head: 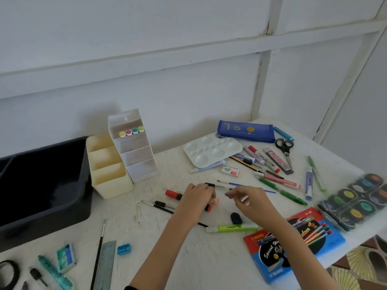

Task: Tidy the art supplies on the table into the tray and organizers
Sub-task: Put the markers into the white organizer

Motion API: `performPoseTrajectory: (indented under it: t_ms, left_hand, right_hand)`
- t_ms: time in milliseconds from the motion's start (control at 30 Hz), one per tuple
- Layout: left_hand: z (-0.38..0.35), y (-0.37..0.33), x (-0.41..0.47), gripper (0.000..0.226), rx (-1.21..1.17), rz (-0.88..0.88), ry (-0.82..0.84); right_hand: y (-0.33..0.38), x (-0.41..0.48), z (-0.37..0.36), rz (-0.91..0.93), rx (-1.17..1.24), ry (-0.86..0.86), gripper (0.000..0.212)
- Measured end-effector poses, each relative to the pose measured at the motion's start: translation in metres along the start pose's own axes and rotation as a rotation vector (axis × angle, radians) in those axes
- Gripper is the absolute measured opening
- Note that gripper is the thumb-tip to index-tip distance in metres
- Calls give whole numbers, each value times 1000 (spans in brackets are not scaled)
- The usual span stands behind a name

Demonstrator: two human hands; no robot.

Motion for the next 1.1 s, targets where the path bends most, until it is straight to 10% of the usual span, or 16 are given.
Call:
performPoseTrajectory:
  t_ms: [167, 567, 1100]
  left_hand:
    - [0, -19, 3, 30, -55, -89, -122]
    - [24, -44, -2, 30, -342, -259, -401]
    - [131, 50, -84, 22, -699, 32, -1022]
  right_hand:
    - [-6, -15, 14, -98, -67, 34, 4]
    - [4, -33, 13, -113, -355, 283, 17]
    - [103, 15, 31, 105, 343, -42, 32]
Point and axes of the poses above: each hand's wrist, its own x-axis towards the middle knuckle, its own z-axis out of the back of the hand, y = z × x, the point moved 5 cm from there along x, towards the middle knuckle, and after that the axes turned 3 degrees about -x, right-handed, at the moved point
